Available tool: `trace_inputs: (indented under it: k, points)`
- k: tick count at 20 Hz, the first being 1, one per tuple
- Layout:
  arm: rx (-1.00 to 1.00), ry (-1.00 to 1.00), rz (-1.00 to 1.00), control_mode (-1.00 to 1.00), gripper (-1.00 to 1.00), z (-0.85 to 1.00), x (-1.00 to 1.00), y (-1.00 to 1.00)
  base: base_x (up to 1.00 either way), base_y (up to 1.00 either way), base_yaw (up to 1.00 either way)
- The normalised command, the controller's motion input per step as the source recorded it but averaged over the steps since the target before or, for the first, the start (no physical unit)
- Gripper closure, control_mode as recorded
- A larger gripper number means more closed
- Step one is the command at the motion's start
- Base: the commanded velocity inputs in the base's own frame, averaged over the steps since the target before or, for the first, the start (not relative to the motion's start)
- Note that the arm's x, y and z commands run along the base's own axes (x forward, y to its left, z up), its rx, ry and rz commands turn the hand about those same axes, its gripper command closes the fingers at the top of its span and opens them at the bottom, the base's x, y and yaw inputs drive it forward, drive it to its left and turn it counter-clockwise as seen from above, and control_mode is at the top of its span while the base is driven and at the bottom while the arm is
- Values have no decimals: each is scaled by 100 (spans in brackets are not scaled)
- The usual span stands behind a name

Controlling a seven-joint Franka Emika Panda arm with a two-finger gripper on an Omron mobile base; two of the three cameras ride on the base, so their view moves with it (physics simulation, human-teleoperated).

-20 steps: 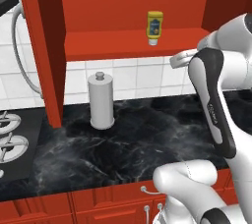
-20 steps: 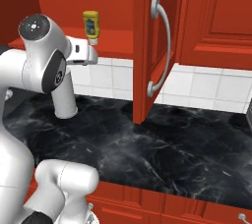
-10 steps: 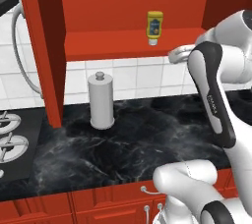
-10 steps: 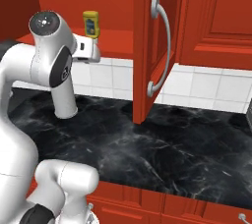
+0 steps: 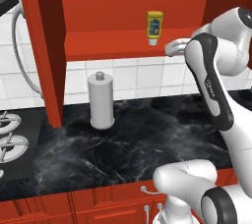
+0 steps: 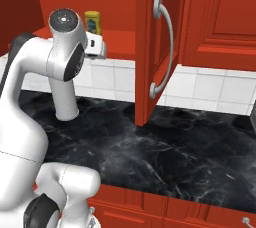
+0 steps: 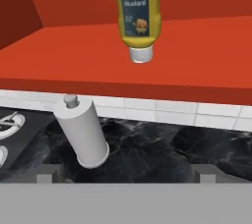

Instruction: Take 2 condiments from the cabinet and move them on the counter near the stove.Make sure the condiments are lined up with each other, next to each other.

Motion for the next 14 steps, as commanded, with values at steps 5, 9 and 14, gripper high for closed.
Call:
trace_inputs:
  k: [5, 9, 14]
  points:
    - [0, 0, 1, -100, -100, 7, 27, 0, 0, 0, 0]
    - [0, -4, 3, -100, -100, 6, 19, 0, 0, 0, 0]
    - [0, -6, 7, -100, -100, 5, 25, 0, 0, 0, 0]
